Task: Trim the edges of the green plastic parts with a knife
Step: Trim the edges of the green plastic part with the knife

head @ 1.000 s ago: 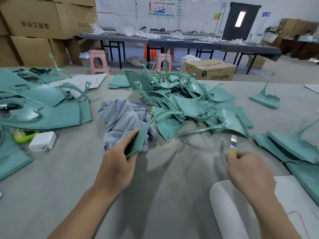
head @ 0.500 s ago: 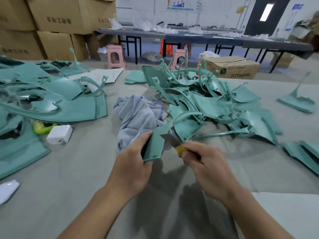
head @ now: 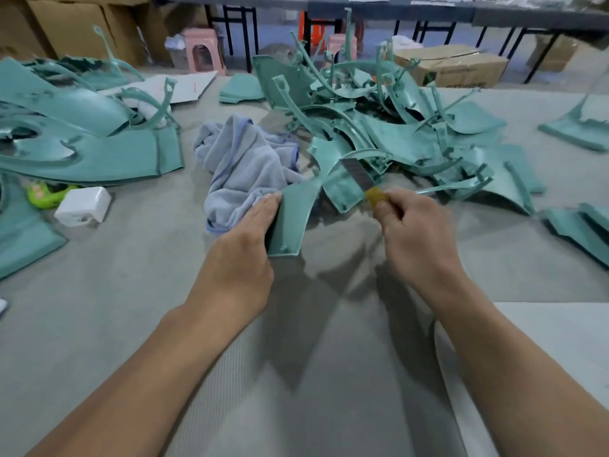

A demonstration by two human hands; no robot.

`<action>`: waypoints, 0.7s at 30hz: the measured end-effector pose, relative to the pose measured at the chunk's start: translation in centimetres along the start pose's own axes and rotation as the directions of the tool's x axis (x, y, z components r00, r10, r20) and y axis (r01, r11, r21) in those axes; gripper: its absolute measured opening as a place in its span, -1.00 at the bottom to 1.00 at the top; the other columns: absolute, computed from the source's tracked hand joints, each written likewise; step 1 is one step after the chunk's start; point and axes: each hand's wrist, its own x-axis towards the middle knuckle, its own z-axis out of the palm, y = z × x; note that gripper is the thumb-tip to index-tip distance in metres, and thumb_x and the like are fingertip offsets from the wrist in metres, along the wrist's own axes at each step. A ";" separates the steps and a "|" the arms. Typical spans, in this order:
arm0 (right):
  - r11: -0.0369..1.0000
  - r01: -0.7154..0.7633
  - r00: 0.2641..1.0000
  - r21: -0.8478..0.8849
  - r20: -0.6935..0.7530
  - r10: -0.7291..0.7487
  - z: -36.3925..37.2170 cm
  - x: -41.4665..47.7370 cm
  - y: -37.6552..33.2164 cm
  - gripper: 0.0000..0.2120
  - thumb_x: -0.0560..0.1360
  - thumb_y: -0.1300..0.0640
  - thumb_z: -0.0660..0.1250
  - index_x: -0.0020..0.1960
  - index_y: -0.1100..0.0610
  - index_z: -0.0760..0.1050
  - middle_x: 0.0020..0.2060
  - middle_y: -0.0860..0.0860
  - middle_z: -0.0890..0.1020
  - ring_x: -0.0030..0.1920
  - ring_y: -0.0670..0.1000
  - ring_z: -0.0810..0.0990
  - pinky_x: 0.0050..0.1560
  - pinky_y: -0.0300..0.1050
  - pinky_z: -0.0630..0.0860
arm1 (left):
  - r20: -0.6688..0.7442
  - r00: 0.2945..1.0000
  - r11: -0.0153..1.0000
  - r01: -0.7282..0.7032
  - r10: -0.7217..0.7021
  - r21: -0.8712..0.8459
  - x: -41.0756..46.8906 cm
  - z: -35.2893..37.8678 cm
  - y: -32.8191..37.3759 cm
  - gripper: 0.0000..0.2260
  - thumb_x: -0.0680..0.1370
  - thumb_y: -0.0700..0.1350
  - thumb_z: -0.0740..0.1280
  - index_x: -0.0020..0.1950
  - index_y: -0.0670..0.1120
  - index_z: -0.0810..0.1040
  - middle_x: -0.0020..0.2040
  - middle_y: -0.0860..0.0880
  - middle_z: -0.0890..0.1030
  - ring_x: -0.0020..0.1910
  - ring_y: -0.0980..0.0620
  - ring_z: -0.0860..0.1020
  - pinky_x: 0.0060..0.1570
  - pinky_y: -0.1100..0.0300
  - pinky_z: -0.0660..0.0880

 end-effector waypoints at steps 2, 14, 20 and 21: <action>0.997 0.002 0.999 0.083 -0.033 0.000 -0.1 -0.2 0.0 -0.74 0.67 0.05 0.26 -0.17 0.10 0.50 -0.38 -0.04 0.53 -0.30 0.04 0.49 -0.29 0.00 0.35 | -0.002 1.000 1.000 -0.015 0.015 0.007 -0.2 0.0 0.1 -0.32 0.53 -0.39 0.20 0.58 0.12 0.29 0.47 0.01 0.48 0.36 -0.07 0.44 0.20 0.28 0.28; 0.992 -0.070 0.997 -0.107 -0.023 0.068 -0.3 -0.6 0.5 -0.70 0.66 0.06 0.24 -0.24 0.09 0.44 -0.43 -0.04 0.49 -0.37 0.02 0.45 -0.36 -0.01 0.26 | 0.159 0.953 0.966 -0.249 0.256 -0.066 -1.1 -1.4 -2.1 -0.13 0.36 -0.46 0.43 0.58 0.05 0.29 0.51 0.38 0.17 0.49 0.47 0.10 0.42 0.53 0.03; 0.974 0.027 0.995 0.224 0.092 -0.049 -1.0 -1.7 0.2 -0.74 0.60 0.09 0.30 -0.26 0.10 0.49 -0.44 -0.01 0.51 -0.40 -0.04 0.43 -0.36 -0.03 0.34 | 0.134 0.968 0.974 -0.197 0.211 -0.112 -1.2 -1.3 -2.3 -0.14 0.36 -0.47 0.40 0.57 0.09 0.32 0.44 0.47 0.19 0.37 0.65 0.05 0.34 0.62 0.04; 0.955 0.121 0.975 0.271 0.147 -0.166 -1.1 -2.2 -0.5 -0.76 0.58 0.03 0.30 -0.24 0.07 0.49 -0.43 -0.02 0.51 -0.41 -0.07 0.43 -0.36 -0.05 0.36 | 0.129 0.971 0.975 -0.186 0.201 -0.122 -1.2 -1.2 -2.2 -0.15 0.37 -0.47 0.40 0.57 0.08 0.33 0.46 0.41 0.20 0.37 0.65 0.06 0.35 0.61 0.05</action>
